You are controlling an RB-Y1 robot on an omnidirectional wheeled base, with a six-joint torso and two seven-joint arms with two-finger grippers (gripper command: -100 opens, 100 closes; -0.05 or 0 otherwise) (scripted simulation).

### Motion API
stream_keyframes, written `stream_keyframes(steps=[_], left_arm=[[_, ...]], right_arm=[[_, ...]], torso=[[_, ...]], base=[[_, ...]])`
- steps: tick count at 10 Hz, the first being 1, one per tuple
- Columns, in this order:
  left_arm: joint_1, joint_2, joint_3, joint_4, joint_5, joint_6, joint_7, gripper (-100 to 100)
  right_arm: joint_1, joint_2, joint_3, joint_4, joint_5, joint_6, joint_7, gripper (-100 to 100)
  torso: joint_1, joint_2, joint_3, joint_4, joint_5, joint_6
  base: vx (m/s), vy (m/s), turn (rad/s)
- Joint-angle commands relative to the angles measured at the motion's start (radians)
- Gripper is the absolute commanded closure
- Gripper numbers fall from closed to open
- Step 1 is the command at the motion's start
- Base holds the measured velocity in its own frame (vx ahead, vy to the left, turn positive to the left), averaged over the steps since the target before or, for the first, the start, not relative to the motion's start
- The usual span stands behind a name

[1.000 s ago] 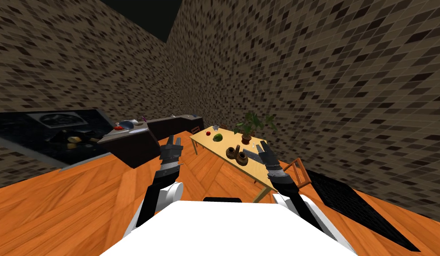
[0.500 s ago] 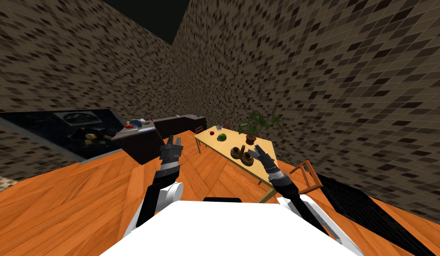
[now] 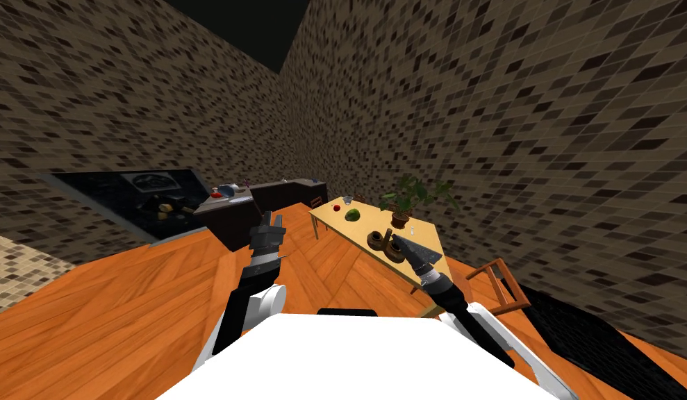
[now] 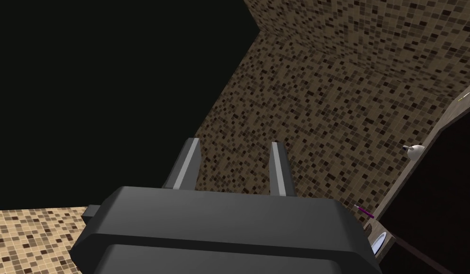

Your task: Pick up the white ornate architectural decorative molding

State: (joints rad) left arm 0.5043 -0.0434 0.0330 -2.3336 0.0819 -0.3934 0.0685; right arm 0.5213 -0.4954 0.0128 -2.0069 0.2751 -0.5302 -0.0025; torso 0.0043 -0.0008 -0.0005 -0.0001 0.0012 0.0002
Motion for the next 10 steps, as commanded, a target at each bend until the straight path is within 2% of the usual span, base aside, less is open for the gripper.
stream_keyframes(steps=[1, 2, 3, 4, 5, 7, 8, 9, 10], left_arm=[[0.000, 0.000, 0.000, 0.000, 0.000, 0.000, 0.000, 0], [0.000, 0.000, 0.000, 0.000, 0.000, 0.000, 0.000, 0], [0.000, 0.000, 0.000, 0.000, 0.000, 0.000, 0.000, 0], [0.000, 0.000, 0.000, 0.000, 0.000, 0.000, 0.000, 0], [0.000, 0.000, 0.000, 0.000, 0.000, 0.000, 0.000, 0], [0.000, 0.000, 0.000, 0.000, 0.000, 0.000, 0.000, 0], [0.000, 0.000, 0.000, 0.000, 0.000, 0.000, 0.000, 0], [0.000, 0.000, 0.000, 0.000, 0.000, 0.000, 0.000, 0], [0.000, 0.000, 0.000, 0.000, 0.000, 0.000, 0.000, 0]], right_arm=[[-0.003, -0.050, 0.015, 0.047, 0.028, -0.011, 0.015, -100], [-0.004, -0.082, 0.031, 0.078, 0.051, -0.017, 0.028, -100], [-0.004, -0.096, 0.031, 0.087, 0.051, -0.017, 0.028, -100], [-0.005, -0.136, 0.048, 0.128, 0.075, -0.023, 0.040, -100], [-0.005, -0.138, 0.048, 0.128, 0.075, -0.023, 0.040, -100], [-0.007, -0.213, 0.084, 0.200, 0.123, -0.034, 0.064, -100], [-0.007, -0.225, 0.084, 0.216, 0.123, -0.034, 0.064, -100], [-0.009, -0.269, 0.102, 0.245, 0.147, -0.039, 0.076, -100], [-0.009, -0.269, 0.102, 0.263, 0.147, -0.039, 0.076, -100]], torso=[[0.000, 0.000, 0.000, 0.000, 0.000, 0.000], [0.000, -0.001, 0.000, 0.000, 0.000, 0.000], [0.001, -0.002, -0.001, 0.000, 0.000, -0.001], [-0.001, -0.001, -0.001, 0.000, 0.000, 0.000], [-0.001, -0.001, -0.001, 0.000, 0.000, 0.000], [-0.003, -0.001, -0.001, 0.000, -0.001, 0.000], [-0.002, -0.001, -0.001, 0.000, -0.001, 0.000], [-0.002, -0.001, -0.001, 0.000, -0.001, 0.000], [-0.002, -0.002, -0.001, 0.000, -0.001, 0.000]], base=[[0.030, 0.080, 0.103], [0.044, 0.092, 0.198], [0.039, 0.060, 0.071], [0.044, 0.055, 0.156], [0.039, 0.033, 0.062], [0.039, 0.042, 0.172], [0.047, 0.040, 0.068], [0.062, 0.048, 0.129], [0.044, 0.033, 0.091]])
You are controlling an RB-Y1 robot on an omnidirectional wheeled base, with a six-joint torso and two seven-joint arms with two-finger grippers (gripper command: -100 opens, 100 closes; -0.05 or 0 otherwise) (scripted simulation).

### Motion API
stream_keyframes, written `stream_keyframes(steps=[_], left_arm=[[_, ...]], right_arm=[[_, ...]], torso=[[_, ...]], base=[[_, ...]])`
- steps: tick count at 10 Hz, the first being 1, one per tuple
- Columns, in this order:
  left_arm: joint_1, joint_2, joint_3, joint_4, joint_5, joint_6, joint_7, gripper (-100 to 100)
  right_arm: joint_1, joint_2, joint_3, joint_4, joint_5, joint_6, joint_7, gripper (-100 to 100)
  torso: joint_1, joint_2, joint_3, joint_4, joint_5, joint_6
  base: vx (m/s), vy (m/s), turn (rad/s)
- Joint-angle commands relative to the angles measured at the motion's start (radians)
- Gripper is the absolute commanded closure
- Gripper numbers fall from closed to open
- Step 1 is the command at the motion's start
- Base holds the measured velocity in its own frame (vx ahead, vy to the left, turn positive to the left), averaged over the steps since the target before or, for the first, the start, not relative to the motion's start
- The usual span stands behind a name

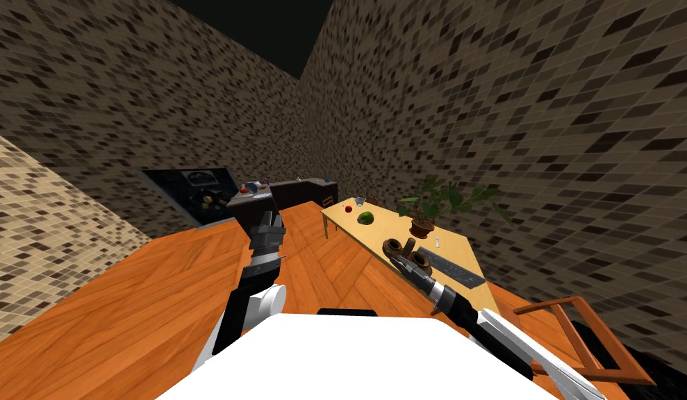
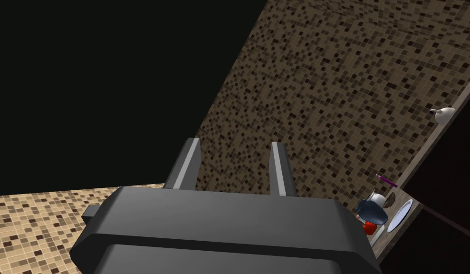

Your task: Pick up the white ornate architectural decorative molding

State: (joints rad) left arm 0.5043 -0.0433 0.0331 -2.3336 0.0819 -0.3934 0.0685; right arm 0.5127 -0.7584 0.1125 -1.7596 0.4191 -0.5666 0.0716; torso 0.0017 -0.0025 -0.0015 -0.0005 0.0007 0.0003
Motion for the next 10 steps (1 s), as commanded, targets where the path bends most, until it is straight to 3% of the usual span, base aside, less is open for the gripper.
stream_keyframes(steps=[1, 2, 3, 5, 6, 7, 8, 9, 10], left_arm=[[0.000, 0.000, 0.000, 0.000, 0.000, 0.000, 0.000, 0], [0.000, 0.000, 0.000, 0.000, 0.000, 0.000, 0.000, 0], [0.000, 0.000, 0.000, 0.000, 0.000, 0.000, 0.000, 0], [0.000, 0.000, 0.000, 0.000, 0.000, 0.000, 0.000, 0], [0.000, 0.000, 0.000, 0.000, 0.000, 0.000, 0.000, 0], [0.000, 0.000, 0.000, 0.000, 0.000, 0.000, 0.000, 0], [0.000, 0.000, 0.000, 0.000, 0.000, 0.000, 0.000, 0], [0.000, 0.000, 0.000, 0.000, 0.000, 0.000, 0.000, 0], [0.000, 0.000, 0.000, 0.000, 0.000, 0.000, 0.000, 0]], right_arm=[[-0.001, -0.050, 0.021, 0.050, 0.027, -0.008, 0.013, -100], [-0.001, -0.051, 0.021, 0.063, 0.027, -0.008, 0.013, -100], [-0.003, -0.095, 0.039, 0.091, 0.050, -0.013, 0.024, -100], [-0.003, -0.097, 0.039, 0.112, 0.050, -0.013, 0.024, -100], [-0.004, -0.142, 0.057, 0.155, 0.072, -0.017, 0.035, -100], [-0.004, -0.143, 0.057, 0.162, 0.072, -0.017, 0.035, -100], [-0.005, -0.188, 0.075, 0.204, 0.094, -0.021, 0.045, -100], [-0.005, -0.190, 0.075, 0.211, 0.094, -0.021, 0.045, -100], [-0.006, -0.228, 0.092, 0.253, 0.115, -0.025, 0.055, -100]], torso=[[0.000, 0.000, 0.000, 0.000, 0.000, 0.000], [0.000, 0.000, 0.000, 0.000, 0.000, 0.000], [-0.001, 0.001, 0.001, 0.000, 0.000, 0.000], [0.000, 0.002, 0.001, 0.000, 0.000, 0.000], [-0.001, 0.002, 0.001, 0.001, 0.000, 0.000], [-0.001, 0.001, 0.001, 0.000, 0.000, 0.000], [-0.001, 0.001, 0.001, 0.000, 0.000, 0.000], [-0.001, 0.001, 0.000, 0.000, 0.000, 0.000], [-0.001, 0.001, 0.000, 0.000, 0.000, 0.000]], base=[[0.040, 0.029, 0.155], [0.033, 0.023, 0.072], [0.031, 0.025, 0.124], [0.023, 0.022, 0.042], [0.033, 0.024, 0.149], [0.035, 0.020, 0.086], [0.047, 0.027, 0.137], [0.041, 0.017, 0.083], [0.048, 0.011, 0.143]])
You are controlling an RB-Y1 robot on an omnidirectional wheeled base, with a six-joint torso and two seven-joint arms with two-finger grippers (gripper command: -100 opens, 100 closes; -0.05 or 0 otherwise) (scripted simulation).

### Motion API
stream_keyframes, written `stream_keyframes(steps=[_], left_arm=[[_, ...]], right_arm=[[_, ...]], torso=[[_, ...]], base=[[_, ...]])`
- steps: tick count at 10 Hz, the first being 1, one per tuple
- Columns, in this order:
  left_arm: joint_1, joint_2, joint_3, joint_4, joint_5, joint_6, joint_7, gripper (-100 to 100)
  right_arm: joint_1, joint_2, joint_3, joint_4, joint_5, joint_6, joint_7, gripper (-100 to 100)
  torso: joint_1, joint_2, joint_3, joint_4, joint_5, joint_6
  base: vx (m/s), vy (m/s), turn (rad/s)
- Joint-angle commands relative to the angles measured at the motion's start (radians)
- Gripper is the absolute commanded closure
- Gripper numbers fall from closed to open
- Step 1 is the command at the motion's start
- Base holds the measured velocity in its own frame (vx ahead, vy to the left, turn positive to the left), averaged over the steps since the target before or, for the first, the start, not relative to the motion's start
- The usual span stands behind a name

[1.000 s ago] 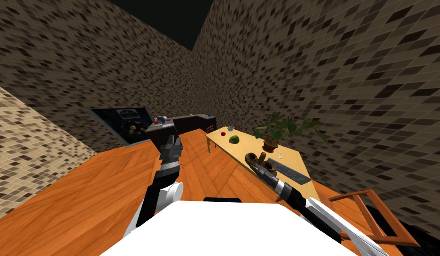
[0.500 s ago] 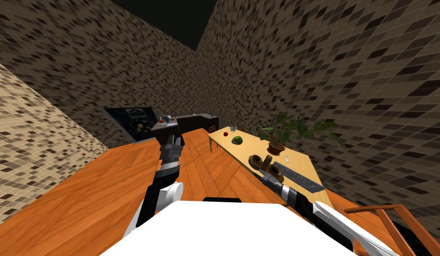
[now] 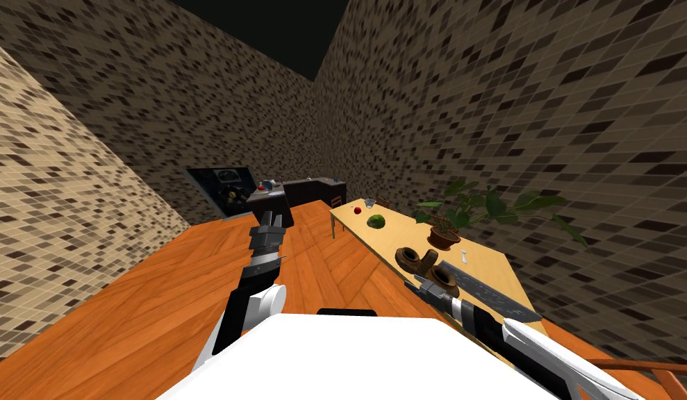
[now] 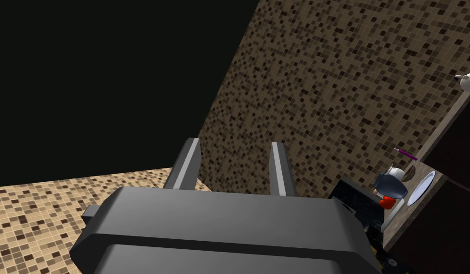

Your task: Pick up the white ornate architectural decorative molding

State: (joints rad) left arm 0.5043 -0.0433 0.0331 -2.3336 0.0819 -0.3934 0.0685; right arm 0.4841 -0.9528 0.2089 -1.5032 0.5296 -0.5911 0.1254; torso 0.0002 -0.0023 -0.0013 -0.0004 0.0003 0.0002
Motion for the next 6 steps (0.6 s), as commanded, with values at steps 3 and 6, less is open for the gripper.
stream_keyframes(steps=[3, 6], left_arm=[[0.000, 0.000, 0.000, 0.000, 0.000, 0.000, 0.000, 0], [0.000, 0.000, 0.000, 0.000, 0.000, 0.000, 0.000, 0]], right_arm=[[0.021, -0.090, 0.014, 0.053, 0.025, -0.003, 0.010, -100], [0.020, -0.138, 0.031, 0.100, 0.043, -0.006, 0.019, -100]], torso=[[-0.001, 0.000, 0.000, 0.000, 0.000, 0.000], [0.000, 0.001, 0.000, 0.000, 0.000, 0.001]], base=[[0.051, 0.000, 0.102], [0.033, 0.000, 0.064]])
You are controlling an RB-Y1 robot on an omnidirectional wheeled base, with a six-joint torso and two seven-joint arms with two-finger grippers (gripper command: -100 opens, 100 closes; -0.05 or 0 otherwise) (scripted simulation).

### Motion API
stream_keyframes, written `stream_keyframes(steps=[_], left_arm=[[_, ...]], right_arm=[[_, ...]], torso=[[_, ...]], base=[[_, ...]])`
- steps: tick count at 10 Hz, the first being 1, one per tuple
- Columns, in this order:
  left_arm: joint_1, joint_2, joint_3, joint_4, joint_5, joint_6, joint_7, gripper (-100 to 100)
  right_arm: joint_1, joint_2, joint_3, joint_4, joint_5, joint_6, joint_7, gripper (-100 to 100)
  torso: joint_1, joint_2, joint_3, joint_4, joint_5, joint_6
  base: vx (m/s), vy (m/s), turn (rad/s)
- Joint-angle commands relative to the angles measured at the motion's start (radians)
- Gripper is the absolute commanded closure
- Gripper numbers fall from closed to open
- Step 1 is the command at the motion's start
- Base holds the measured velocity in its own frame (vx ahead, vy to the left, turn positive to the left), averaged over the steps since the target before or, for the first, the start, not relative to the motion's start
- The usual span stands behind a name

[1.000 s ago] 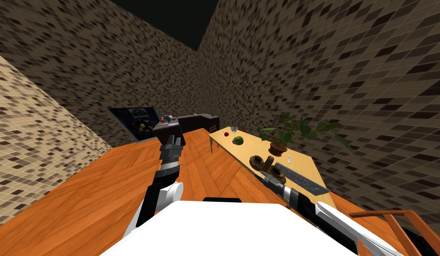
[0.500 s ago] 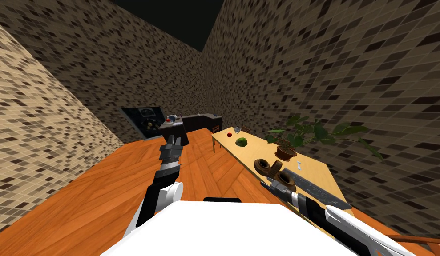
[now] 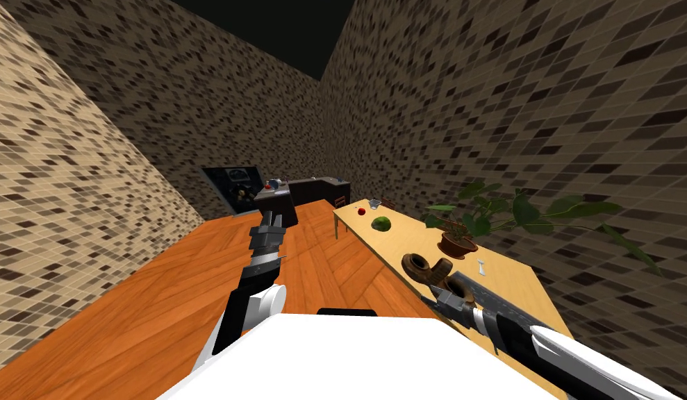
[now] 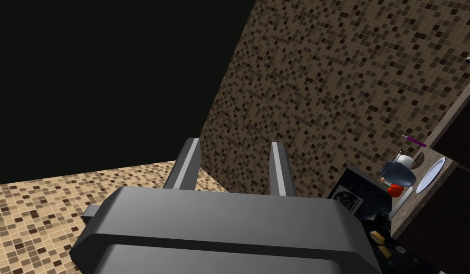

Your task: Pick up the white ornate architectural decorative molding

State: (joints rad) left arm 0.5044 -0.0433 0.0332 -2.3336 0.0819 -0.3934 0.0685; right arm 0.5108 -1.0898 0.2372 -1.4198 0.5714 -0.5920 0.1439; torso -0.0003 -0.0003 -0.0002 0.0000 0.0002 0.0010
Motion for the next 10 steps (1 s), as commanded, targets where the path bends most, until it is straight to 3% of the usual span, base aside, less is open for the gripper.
stream_keyframes(steps=[1, 2, 4, 5, 7, 9, 10], left_arm=[[0.000, 0.000, 0.000, 0.000, 0.000, 0.000, 0.000, 0], [0.000, 0.000, 0.000, 0.000, 0.000, 0.000, 0.000, 0], [0.000, 0.000, 0.000, 0.000, 0.000, 0.000, 0.000, 0], [0.000, 0.000, 0.000, 0.000, 0.000, 0.000, 0.000, 0], [0.000, 0.000, 0.000, 0.000, 0.000, 0.000, 0.000, 0], [0.000, 0.000, 0.000, 0.000, 0.000, 0.000, 0.000, 0], [0.000, 0.000, 0.000, 0.000, 0.000, 0.000, 0.000, 0]], right_arm=[[-0.007, -0.048, 0.021, 0.050, 0.018, -0.008, 0.008, -100], [-0.007, -0.074, 0.040, 0.097, 0.034, -0.011, 0.014, -100], [-0.007, -0.137, 0.059, 0.131, 0.048, -0.014, 0.020, -100], [-0.007, -0.137, 0.059, 0.145, 0.048, -0.014, 0.020, -100], [-0.005, -0.207, 0.100, 0.216, 0.069, -0.019, 0.028, -100], [-0.003, -0.253, 0.120, 0.248, 0.077, -0.021, 0.030, -100], [-0.003, -0.253, 0.120, 0.248, 0.077, -0.021, 0.030, -100]], torso=[[0.000, 0.000, 0.000, 0.000, 0.000, 0.000], [0.000, 0.000, 0.000, 0.000, 0.000, -0.001], [-0.001, -0.002, -0.001, 0.000, 0.000, 0.000], [-0.002, -0.002, -0.001, 0.000, 0.000, 0.000], [-0.002, -0.001, -0.001, 0.000, 0.000, 0.000], [-0.003, -0.001, -0.001, 0.000, -0.001, 0.000], [-0.003, -0.001, 0.000, 0.000, 0.000, 0.000]], base=[[0.028, -0.007, 0.119], [0.060, -0.021, 0.233], [0.052, -0.027, 0.085], [0.037, -0.026, 0.058], [0.040, -0.051, 0.153], [0.033, -0.050, 0.058], [0.021, -0.047, 0.055]])
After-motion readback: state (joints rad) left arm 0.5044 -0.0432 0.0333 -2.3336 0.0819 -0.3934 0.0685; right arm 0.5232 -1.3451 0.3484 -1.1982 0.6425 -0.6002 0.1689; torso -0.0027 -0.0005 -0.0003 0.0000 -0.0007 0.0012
